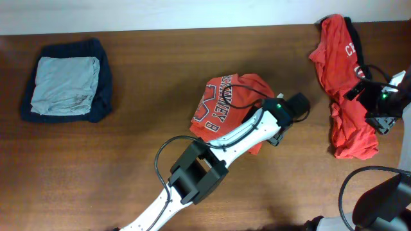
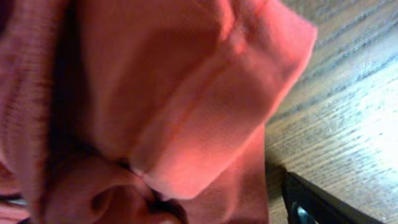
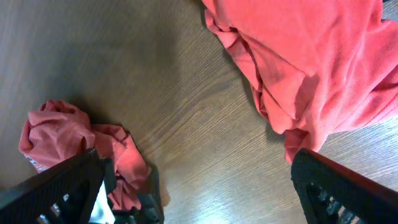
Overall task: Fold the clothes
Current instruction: 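Reach the left gripper to the orange bundle and grasp it, then lift the orange bundle with the left gripper and carry it to the upper-left stack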
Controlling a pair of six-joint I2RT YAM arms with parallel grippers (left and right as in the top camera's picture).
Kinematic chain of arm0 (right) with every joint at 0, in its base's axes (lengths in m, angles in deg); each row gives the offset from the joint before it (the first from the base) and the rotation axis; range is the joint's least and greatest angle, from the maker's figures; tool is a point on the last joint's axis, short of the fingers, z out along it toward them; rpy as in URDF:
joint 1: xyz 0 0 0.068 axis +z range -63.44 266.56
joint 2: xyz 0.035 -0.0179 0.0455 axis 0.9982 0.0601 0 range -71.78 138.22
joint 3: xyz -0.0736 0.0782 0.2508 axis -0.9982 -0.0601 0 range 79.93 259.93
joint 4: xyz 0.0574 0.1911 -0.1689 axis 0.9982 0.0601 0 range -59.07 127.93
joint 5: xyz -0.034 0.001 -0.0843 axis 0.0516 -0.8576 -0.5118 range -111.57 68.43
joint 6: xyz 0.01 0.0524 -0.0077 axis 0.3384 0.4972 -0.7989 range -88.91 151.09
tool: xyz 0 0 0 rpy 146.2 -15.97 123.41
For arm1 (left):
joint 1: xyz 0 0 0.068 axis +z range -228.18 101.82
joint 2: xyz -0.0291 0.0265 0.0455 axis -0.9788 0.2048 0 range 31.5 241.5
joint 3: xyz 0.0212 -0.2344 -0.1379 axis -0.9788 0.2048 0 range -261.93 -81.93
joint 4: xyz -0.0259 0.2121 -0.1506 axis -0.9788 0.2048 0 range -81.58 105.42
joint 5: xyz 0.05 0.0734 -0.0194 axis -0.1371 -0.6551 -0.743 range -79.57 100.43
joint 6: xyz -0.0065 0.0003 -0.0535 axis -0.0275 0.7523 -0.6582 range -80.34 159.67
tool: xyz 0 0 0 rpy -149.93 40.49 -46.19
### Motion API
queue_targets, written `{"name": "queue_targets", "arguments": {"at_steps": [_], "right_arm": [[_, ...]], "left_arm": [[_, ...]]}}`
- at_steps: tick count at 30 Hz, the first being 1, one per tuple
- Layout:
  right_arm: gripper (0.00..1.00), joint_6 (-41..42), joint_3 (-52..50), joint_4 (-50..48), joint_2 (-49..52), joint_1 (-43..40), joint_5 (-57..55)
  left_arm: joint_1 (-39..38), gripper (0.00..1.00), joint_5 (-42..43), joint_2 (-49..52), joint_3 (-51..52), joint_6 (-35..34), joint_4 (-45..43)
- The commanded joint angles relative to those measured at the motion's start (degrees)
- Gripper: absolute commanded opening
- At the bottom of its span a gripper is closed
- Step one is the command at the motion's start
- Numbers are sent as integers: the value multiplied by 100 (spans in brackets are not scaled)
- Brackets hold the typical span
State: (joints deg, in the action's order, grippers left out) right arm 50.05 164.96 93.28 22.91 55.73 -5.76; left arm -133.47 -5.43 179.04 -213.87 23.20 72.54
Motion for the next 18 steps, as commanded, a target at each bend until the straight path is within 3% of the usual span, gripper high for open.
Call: {"name": "queue_targets", "arguments": {"at_steps": [1,3,4,5,10,13,18], "right_arm": [[99,-74,74,-2,-142,4,48],[99,-74,74,-4,-142,4,48],[99,-74,74,-2,-142,4,48],[99,-74,74,-2,-142,4,48],[99,-74,74,-17,-142,4,48],[99,-76,74,-17,-142,4,48],[99,-76,74,-17,-142,4,48]], "left_arm": [[-20,84,-7,428,63,26,72],[-20,67,-9,426,48,98,63],[-20,50,-11,426,15,192,79],[-17,40,-46,426,-26,243,114],[90,3,-529,426,-621,243,745],[245,1,-695,426,-1248,326,1226],[647,0,-885,426,-2518,1379,1989]]}}
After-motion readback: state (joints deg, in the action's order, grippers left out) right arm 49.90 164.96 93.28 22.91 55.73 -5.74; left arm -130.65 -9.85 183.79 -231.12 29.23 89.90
